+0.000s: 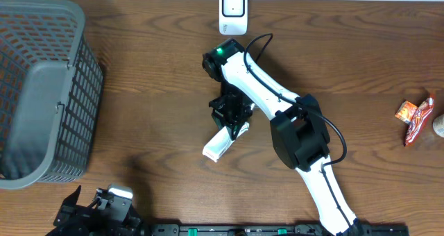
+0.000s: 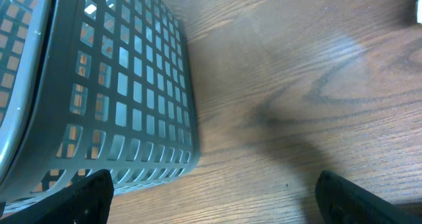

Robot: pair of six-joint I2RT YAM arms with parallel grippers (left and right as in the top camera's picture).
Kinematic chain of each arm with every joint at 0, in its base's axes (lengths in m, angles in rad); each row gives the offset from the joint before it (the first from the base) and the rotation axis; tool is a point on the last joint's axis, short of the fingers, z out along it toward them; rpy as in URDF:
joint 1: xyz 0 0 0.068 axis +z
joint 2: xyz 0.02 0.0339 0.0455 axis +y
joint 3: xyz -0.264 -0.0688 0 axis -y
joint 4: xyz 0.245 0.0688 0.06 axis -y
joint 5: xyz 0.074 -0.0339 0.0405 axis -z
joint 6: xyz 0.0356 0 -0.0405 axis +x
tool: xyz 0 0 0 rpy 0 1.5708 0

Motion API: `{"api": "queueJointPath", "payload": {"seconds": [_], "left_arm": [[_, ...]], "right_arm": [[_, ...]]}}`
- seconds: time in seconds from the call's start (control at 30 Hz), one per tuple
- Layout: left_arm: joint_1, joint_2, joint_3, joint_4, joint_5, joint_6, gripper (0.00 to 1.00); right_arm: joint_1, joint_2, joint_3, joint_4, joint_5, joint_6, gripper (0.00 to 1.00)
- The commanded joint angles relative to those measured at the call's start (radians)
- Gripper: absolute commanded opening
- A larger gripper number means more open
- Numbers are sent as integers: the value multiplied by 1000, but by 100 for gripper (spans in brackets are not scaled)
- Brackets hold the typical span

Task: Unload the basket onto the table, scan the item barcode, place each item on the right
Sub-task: 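Carry the Panadol box up to the white scanner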

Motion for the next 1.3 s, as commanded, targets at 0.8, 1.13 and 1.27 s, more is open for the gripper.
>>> {"api": "queueJointPath", "payload": {"seconds": [0.8,1.13,1.27], "left_arm": [[-4,-1,3,0,-5,2,98],[-4,-1,3,0,-5,2,98],[-4,-1,3,0,-5,2,98]], "right_arm": [[-171,-17,15,1001,-99,-428,24],[-258,-17,15,1417,-45,-464,34],[-271,-16,15,1461,148,-437,47]]}}
